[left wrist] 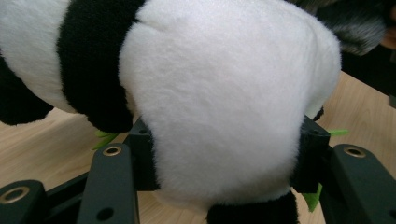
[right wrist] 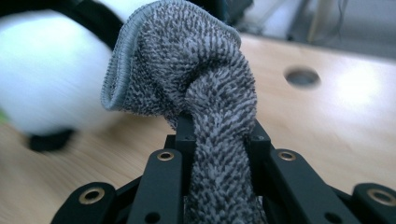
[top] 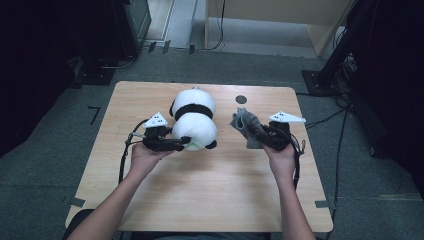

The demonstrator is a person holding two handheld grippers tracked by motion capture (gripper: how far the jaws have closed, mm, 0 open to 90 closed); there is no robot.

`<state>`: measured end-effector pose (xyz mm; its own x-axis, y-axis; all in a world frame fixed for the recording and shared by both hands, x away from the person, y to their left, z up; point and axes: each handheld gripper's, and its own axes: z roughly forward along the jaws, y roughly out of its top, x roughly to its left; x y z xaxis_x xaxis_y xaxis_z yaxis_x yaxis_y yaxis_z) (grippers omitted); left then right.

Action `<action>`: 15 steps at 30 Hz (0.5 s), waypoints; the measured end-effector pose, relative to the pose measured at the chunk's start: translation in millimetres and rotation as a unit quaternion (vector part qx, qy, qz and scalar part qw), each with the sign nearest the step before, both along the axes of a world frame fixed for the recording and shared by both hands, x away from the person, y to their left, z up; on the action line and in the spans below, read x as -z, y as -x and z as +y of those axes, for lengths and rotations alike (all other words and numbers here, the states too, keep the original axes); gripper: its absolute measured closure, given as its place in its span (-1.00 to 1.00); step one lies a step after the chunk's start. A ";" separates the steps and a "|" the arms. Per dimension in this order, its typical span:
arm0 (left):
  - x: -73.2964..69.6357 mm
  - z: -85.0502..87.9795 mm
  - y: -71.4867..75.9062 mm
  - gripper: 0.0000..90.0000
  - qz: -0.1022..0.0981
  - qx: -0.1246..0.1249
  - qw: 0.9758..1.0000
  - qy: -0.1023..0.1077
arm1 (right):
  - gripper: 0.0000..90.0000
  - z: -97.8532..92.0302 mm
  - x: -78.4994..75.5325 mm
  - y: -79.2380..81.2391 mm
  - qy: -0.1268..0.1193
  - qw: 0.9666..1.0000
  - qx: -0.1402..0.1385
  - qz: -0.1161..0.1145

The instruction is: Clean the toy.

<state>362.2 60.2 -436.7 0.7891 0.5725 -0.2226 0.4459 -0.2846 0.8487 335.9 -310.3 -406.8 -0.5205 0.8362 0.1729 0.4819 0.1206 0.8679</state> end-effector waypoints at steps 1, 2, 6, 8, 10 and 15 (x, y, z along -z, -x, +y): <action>0.0 -2.6 1.3 -0.07 0.001 0.001 1.000 0.000 | 0.67 6.1 -6.7 2.6 -0.004 1.000 -0.009 -0.008; 0.5 -5.0 2.7 -0.07 0.002 0.003 1.000 0.002 | 0.67 12.2 -12.4 4.8 -0.006 1.000 -0.017 -0.018; 4.7 -12.9 11.0 -0.06 0.010 0.011 1.000 0.017 | 0.66 39.1 -26.8 12.7 -0.016 0.997 -0.053 -0.047; 5.6 -16.3 13.5 -0.06 0.017 0.012 1.000 0.012 | 0.66 52.9 -27.7 15.2 -0.019 0.996 -0.071 -0.054; 7.2 -18.4 14.4 -0.06 0.018 0.011 1.000 0.013 | 0.66 67.1 -26.1 17.0 -0.017 0.995 -0.088 -0.055; 9.0 -16.5 14.7 -0.06 0.014 -0.004 1.000 0.006 | 0.66 95.0 -13.2 17.6 -0.016 0.991 -0.125 -0.043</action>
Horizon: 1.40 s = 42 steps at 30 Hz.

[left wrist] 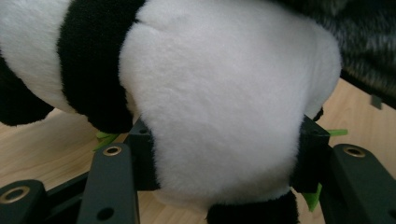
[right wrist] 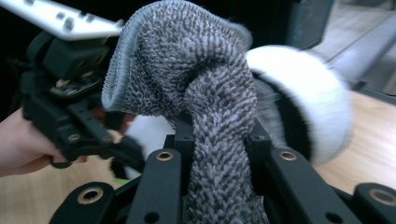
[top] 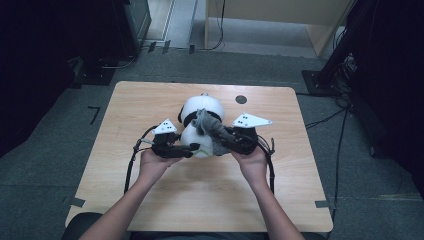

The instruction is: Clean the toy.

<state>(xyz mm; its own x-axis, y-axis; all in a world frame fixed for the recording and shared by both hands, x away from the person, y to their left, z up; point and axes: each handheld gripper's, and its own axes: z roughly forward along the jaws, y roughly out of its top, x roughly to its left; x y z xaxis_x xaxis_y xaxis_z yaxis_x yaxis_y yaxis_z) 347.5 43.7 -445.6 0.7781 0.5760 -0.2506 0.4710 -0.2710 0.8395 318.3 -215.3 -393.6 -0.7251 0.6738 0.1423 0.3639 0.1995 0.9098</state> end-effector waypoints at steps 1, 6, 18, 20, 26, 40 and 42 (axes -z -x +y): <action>0.3 2.2 -0.9 -0.06 0.001 -0.003 1.000 -0.001 | 0.66 3.0 2.3 1.1 -0.001 1.000 -0.005 0.000; 1.6 5.6 -2.5 -0.04 0.001 -0.008 1.000 -0.014 | 0.66 16.0 14.9 7.1 -0.003 1.000 -0.021 0.000; -1.0 16.0 -7.5 -0.03 0.024 -0.027 0.999 0.008 | 0.70 46.4 42.4 17.2 0.041 0.994 -0.097 0.005; -1.0 18.2 -9.1 -0.03 0.031 -0.031 0.999 0.014 | 0.70 45.6 45.5 15.1 0.048 0.994 -0.101 0.010; -1.3 18.8 -10.2 -0.02 0.034 -0.038 0.999 0.016 | 0.71 39.3 59.0 9.5 0.073 0.992 -0.101 0.018; -5.7 28.9 -12.5 -0.02 0.044 -0.045 0.996 0.060 | 0.71 33.2 84.9 -5.2 0.106 0.990 -0.082 0.051; -6.4 29.3 -12.0 -0.03 0.042 -0.038 0.996 0.065 | 0.71 29.5 86.8 -8.6 0.106 0.990 -0.074 0.058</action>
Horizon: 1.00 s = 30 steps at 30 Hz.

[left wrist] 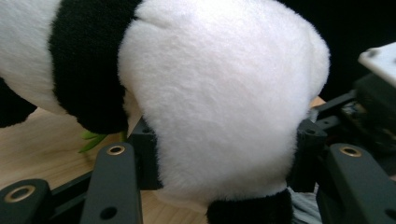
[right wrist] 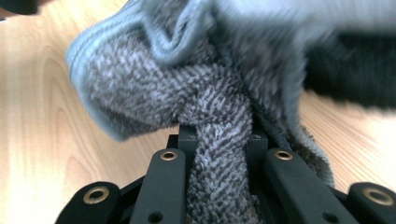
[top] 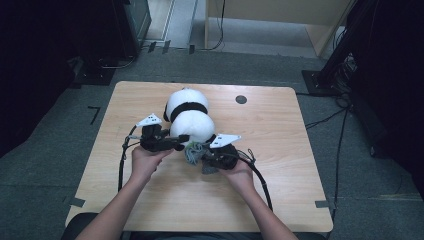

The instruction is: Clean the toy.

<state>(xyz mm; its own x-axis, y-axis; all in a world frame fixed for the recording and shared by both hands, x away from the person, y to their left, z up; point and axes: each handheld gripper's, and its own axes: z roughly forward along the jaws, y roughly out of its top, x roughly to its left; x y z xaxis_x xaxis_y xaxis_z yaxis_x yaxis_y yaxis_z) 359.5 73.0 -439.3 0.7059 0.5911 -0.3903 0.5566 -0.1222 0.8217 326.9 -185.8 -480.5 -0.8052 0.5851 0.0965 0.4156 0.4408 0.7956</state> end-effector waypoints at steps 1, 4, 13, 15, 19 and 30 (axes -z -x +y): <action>0.0 -0.6 0.4 -0.03 -0.001 0.004 1.000 0.001 | 0.71 -1.9 0.7 -1.4 0.001 1.000 0.004 0.003; 0.1 -2.0 1.6 -0.03 -0.001 0.014 1.000 0.006 | 0.71 -8.4 2.3 -5.7 0.011 1.000 0.015 0.005; 0.9 -2.9 2.9 -0.04 0.003 0.042 0.999 0.006 | 0.71 -39.1 1.9 -19.2 0.007 0.996 0.085 0.025; 1.5 -2.9 2.6 -0.04 0.005 0.049 0.999 0.005 | 0.71 -44.6 0.4 -20.7 0.006 0.995 0.096 0.024; 1.8 -1.6 2.6 -0.04 0.003 0.052 0.999 -0.002 | 0.71 -57.2 -4.2 -23.1 -0.006 0.992 0.125 0.024; 6.9 -9.0 4.0 -0.06 0.000 0.059 0.998 -0.029 | 0.71 -92.1 -43.1 -17.3 -0.093 0.979 0.179 -0.008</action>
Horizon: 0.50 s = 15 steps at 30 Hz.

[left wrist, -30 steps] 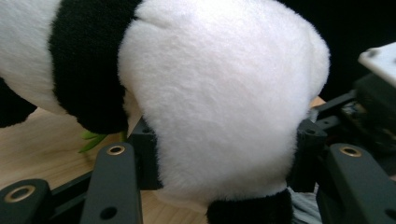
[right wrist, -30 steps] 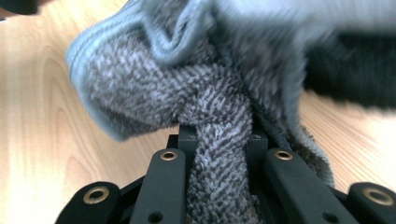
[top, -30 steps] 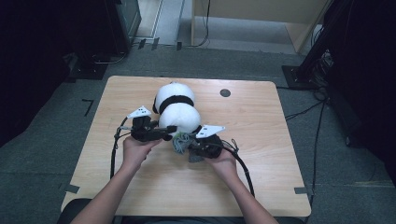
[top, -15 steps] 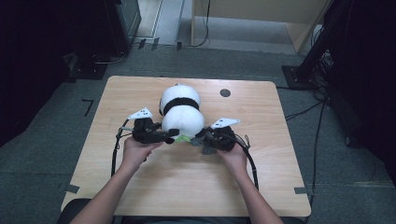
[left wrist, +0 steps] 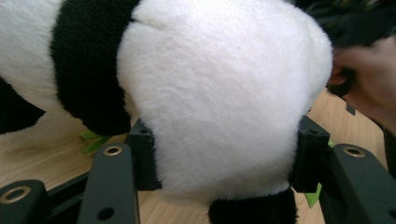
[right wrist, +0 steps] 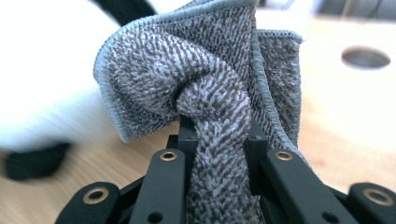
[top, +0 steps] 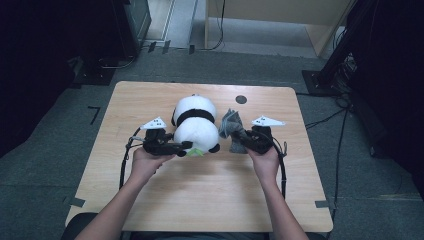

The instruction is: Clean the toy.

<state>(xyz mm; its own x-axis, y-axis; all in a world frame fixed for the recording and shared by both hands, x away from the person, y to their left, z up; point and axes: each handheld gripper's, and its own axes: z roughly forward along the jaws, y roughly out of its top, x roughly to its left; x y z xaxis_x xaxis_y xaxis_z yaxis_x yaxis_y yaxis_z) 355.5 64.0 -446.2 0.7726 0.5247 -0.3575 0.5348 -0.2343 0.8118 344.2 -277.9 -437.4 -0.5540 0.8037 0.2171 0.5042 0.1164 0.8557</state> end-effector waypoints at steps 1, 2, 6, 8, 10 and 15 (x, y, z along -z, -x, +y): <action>0.3 -1.3 0.5 -0.06 0.000 0.001 1.000 -0.002 | 0.71 1.3 -5.8 2.9 -0.004 1.000 -0.003 -0.009; 0.8 -2.7 1.0 -0.06 -0.002 0.001 1.000 -0.004 | 0.70 3.5 -13.0 6.2 -0.010 1.000 -0.009 -0.019; 1.4 -8.7 4.1 -0.07 -0.006 0.006 1.000 -0.009 | 0.70 18.3 -30.5 15.2 -0.028 0.998 -0.043 -0.038; 0.6 -11.9 6.3 -0.07 -0.011 0.009 1.000 -0.012 | 0.70 30.0 -31.1 17.3 -0.022 0.997 -0.062 -0.033; 0.5 -13.9 8.7 -0.07 -0.021 0.002 1.000 -0.022 | 0.70 41.1 -29.8 19.5 -0.015 0.996 -0.076 -0.031; 1.0 -10.4 7.8 -0.06 -0.015 -0.007 1.000 -0.011 | 0.70 54.6 -30.8 26.6 -0.011 0.995 -0.090 -0.044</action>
<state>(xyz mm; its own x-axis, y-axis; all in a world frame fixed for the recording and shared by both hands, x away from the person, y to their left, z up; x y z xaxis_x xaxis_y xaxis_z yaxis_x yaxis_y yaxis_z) 347.7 53.6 -447.2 0.7754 0.5429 -0.3226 0.5136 -0.2450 0.8223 317.6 -223.2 -406.7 -0.7058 0.6856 0.1780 0.4005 0.1790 0.8986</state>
